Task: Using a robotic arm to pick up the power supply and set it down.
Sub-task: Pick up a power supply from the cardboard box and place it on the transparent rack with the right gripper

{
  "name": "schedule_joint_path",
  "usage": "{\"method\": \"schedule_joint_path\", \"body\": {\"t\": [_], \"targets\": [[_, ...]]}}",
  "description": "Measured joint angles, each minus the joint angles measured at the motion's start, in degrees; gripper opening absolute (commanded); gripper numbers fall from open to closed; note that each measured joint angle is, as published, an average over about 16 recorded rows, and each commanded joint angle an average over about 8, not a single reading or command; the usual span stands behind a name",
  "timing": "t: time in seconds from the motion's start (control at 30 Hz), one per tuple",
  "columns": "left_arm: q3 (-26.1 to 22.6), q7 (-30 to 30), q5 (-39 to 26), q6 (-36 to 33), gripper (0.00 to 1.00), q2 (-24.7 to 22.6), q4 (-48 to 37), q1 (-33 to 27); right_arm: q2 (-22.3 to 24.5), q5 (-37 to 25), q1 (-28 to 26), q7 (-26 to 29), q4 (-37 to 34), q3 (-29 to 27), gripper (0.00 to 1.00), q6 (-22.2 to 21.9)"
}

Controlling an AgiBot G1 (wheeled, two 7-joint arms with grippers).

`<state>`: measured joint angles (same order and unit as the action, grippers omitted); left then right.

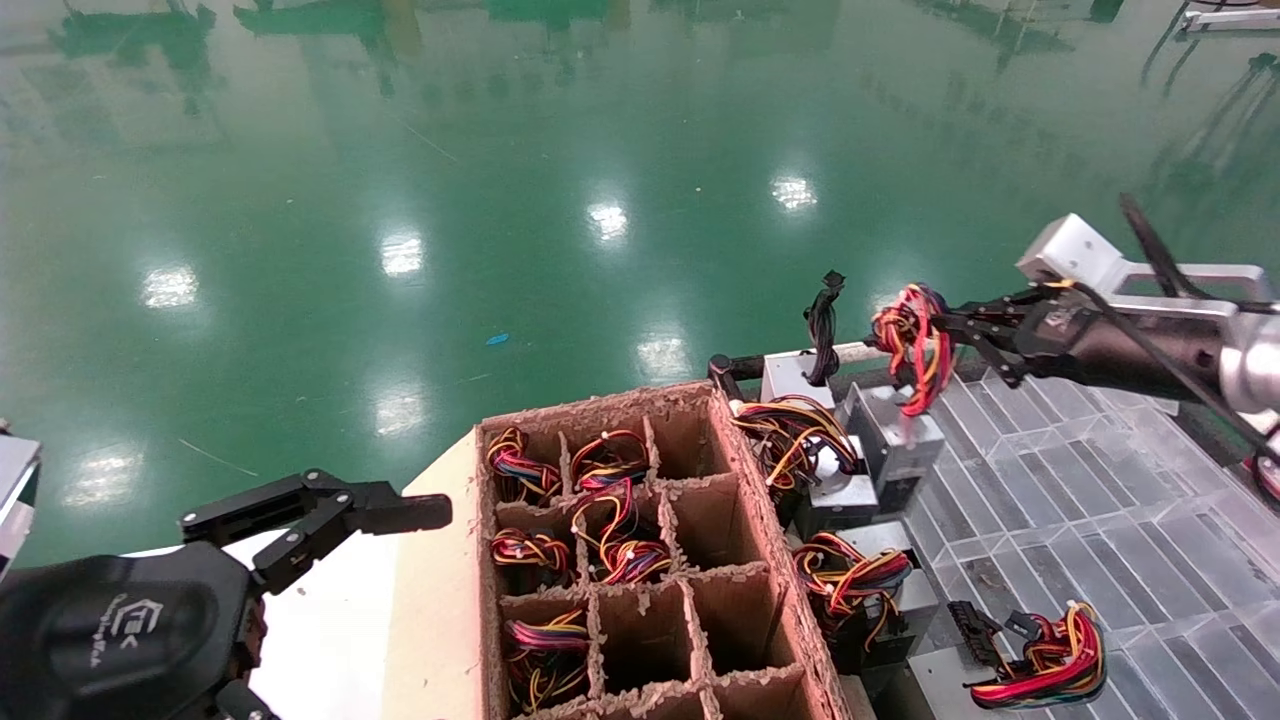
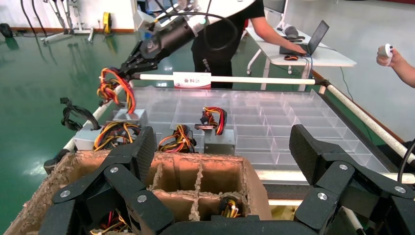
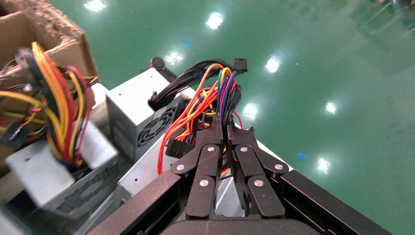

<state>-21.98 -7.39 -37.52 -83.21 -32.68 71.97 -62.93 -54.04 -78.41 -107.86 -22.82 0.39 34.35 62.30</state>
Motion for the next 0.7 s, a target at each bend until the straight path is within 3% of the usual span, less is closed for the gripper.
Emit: {"method": "schedule_joint_path", "body": {"t": [0.37,0.4,0.6,0.67,0.7], "targets": [[0.0,0.0,0.0,0.0,1.00,0.0,0.0,0.0,-3.3,-0.4,0.3,0.1,-0.3,0.3,0.03,-3.7],[0.0,0.0,0.0,0.0,1.00,0.0,0.0,0.0,-3.4,-0.4,0.4,0.1,-0.3,0.3,0.10,-3.9],[0.0,0.0,0.0,0.0,1.00,0.0,0.0,0.0,-4.0,-0.6,0.6,0.2,-0.4,0.4,0.84,-4.5],[0.0,0.0,0.0,0.0,1.00,0.0,0.0,0.0,-4.1,-0.6,0.6,0.3,-0.4,0.4,1.00,-4.7],[0.0,0.0,0.0,0.0,1.00,0.0,0.0,0.0,-4.1,-0.6,0.6,0.3,-0.4,0.4,1.00,-4.7]]}}
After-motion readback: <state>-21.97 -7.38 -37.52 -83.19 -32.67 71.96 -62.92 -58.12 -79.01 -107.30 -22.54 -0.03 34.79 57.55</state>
